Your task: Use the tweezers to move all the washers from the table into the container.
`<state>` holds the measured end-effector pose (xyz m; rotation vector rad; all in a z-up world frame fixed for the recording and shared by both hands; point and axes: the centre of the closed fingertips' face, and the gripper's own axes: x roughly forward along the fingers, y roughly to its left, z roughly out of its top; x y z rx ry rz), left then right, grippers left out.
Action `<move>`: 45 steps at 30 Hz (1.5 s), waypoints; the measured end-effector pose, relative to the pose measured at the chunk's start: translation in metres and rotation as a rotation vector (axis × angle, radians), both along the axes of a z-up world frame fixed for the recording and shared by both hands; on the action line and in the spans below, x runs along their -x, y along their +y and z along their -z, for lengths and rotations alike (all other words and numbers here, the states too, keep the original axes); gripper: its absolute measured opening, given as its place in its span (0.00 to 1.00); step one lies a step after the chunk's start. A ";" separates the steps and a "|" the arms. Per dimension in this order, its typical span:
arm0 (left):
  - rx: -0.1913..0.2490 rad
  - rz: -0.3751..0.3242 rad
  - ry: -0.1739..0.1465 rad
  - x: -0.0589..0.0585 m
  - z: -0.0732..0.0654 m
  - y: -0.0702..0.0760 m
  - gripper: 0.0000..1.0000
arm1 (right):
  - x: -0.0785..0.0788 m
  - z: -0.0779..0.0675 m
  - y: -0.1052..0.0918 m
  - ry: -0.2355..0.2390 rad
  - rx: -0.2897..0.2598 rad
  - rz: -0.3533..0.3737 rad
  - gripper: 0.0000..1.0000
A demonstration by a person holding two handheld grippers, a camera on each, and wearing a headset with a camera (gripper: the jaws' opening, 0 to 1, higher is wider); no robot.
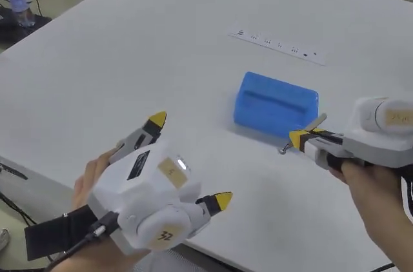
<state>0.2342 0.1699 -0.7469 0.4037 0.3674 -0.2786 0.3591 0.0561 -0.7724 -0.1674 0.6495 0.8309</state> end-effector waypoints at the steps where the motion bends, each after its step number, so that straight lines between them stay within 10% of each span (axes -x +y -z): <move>1: -0.002 0.003 -0.003 0.000 0.000 -0.001 0.95 | -0.001 -0.002 0.002 -0.007 0.003 -0.005 0.02; 11: 0.013 -0.006 0.006 0.001 0.000 0.001 0.95 | -0.020 -0.031 0.015 -0.076 -0.012 -0.024 0.02; 24: 0.020 0.023 0.011 0.003 0.000 -0.006 0.96 | -0.048 -0.035 0.026 -0.121 0.012 -0.035 0.02; 45: -0.002 0.026 0.036 0.004 0.005 -0.005 0.96 | -0.089 0.026 0.021 -0.056 0.149 -0.001 0.03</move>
